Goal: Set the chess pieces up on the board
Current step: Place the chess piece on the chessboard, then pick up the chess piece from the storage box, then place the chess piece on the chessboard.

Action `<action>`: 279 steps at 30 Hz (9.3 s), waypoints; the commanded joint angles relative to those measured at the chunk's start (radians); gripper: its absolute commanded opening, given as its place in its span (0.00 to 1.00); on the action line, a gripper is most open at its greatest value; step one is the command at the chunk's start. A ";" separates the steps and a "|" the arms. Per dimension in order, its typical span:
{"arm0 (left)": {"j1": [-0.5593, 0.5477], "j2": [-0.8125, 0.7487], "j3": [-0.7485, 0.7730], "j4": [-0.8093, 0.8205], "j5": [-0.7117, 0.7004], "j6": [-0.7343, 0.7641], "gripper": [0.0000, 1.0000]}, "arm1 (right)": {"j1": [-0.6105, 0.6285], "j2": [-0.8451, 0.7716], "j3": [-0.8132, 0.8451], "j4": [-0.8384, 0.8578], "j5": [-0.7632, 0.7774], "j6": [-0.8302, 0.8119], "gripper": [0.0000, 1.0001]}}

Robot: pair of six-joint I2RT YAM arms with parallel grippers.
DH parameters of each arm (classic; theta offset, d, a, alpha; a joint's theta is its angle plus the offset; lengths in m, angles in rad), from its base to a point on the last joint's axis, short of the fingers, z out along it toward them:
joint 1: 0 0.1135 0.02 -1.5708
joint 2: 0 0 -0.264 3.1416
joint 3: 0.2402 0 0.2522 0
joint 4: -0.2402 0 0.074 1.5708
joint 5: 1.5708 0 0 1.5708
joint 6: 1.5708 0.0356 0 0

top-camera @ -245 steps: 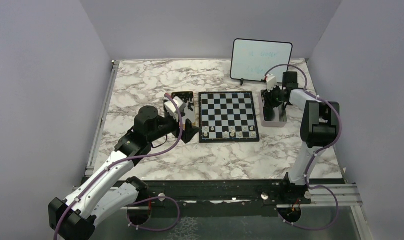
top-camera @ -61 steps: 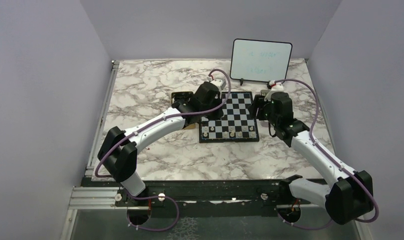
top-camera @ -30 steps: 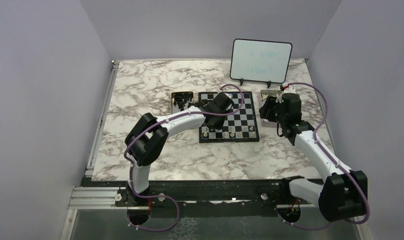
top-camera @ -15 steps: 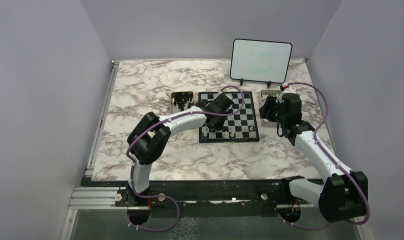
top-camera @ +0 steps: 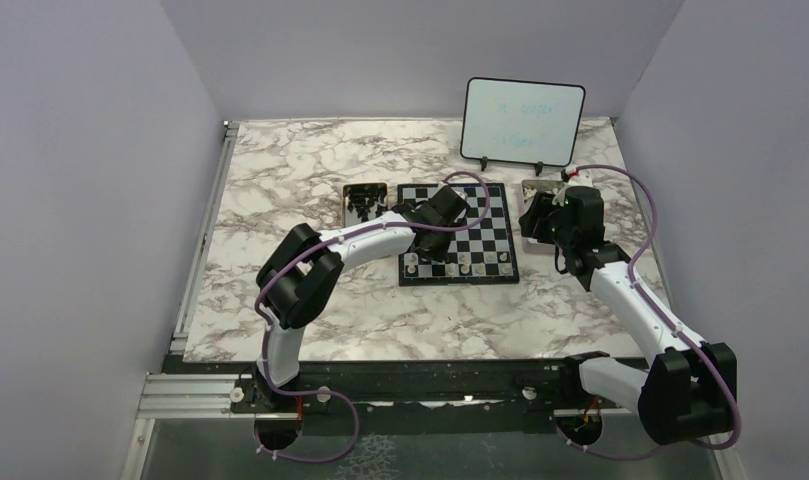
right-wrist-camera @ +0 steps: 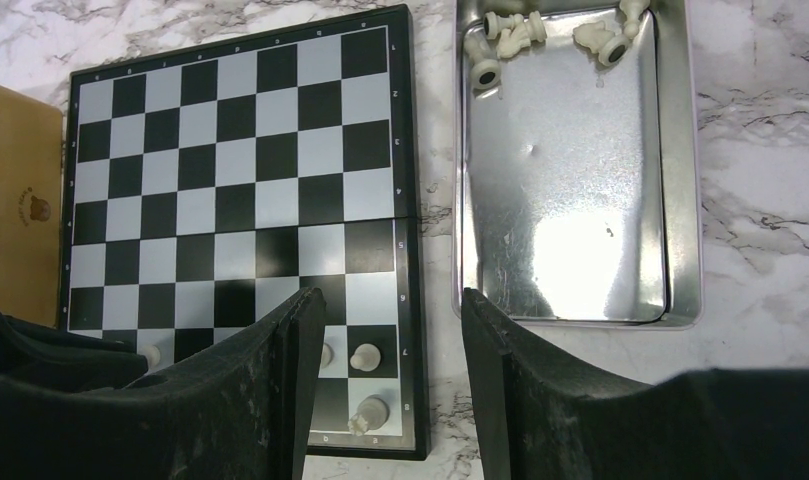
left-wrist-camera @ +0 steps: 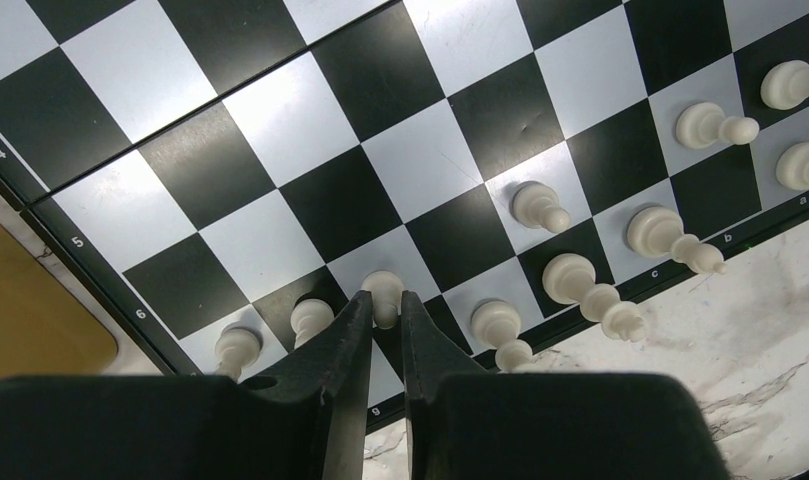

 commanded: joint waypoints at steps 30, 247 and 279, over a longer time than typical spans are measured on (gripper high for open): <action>-0.005 -0.052 0.082 -0.005 0.022 0.016 0.36 | -0.003 -0.030 -0.021 0.033 -0.119 0.029 0.57; 0.204 -0.468 -0.307 0.503 0.450 -0.234 0.07 | 0.269 0.024 0.072 0.203 -0.492 0.332 0.27; -0.007 -0.250 -0.089 -0.092 0.088 0.053 0.07 | 0.269 -0.357 -0.020 -0.074 -0.181 0.179 1.00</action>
